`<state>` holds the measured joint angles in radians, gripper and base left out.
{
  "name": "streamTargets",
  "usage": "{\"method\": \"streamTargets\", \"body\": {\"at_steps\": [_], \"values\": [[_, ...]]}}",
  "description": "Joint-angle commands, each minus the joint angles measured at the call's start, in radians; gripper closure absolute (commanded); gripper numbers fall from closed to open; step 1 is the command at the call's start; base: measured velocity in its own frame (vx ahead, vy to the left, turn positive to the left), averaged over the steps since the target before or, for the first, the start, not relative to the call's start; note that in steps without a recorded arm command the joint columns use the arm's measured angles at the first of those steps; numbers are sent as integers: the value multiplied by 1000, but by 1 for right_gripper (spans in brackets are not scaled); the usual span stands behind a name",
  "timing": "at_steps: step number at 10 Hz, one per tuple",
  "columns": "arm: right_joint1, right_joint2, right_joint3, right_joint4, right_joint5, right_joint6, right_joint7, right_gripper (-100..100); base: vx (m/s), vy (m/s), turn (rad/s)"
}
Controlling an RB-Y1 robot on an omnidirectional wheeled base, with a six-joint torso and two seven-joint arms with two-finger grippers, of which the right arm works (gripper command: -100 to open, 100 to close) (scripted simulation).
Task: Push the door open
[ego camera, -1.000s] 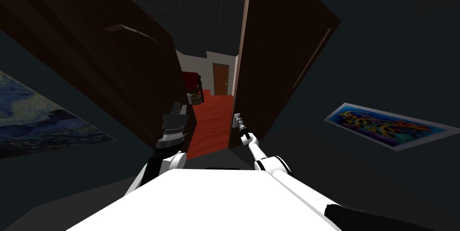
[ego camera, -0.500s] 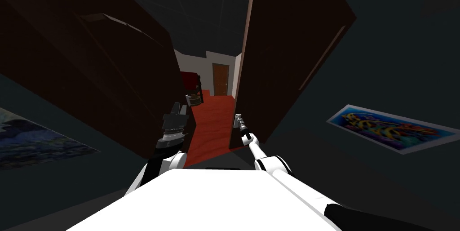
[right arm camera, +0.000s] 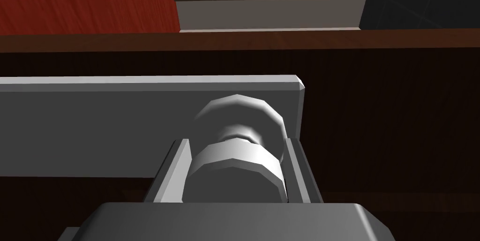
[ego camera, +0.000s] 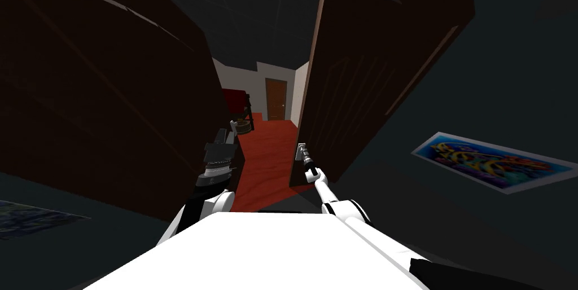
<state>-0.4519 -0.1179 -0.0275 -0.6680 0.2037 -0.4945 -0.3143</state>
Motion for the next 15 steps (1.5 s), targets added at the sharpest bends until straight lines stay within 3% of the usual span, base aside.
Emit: {"method": "streamTargets", "body": {"at_steps": [1, 9, 15], "values": [[-26, -13, -16, 35, -6, -19, 6, 100, 47, 19, 8], [-15, -39, -102, 39, -43, -8, 53, 100, 139, 119, -57], [-9, -53, -149, 41, -63, -1, 79, 100, 149, 118, -60]]}}
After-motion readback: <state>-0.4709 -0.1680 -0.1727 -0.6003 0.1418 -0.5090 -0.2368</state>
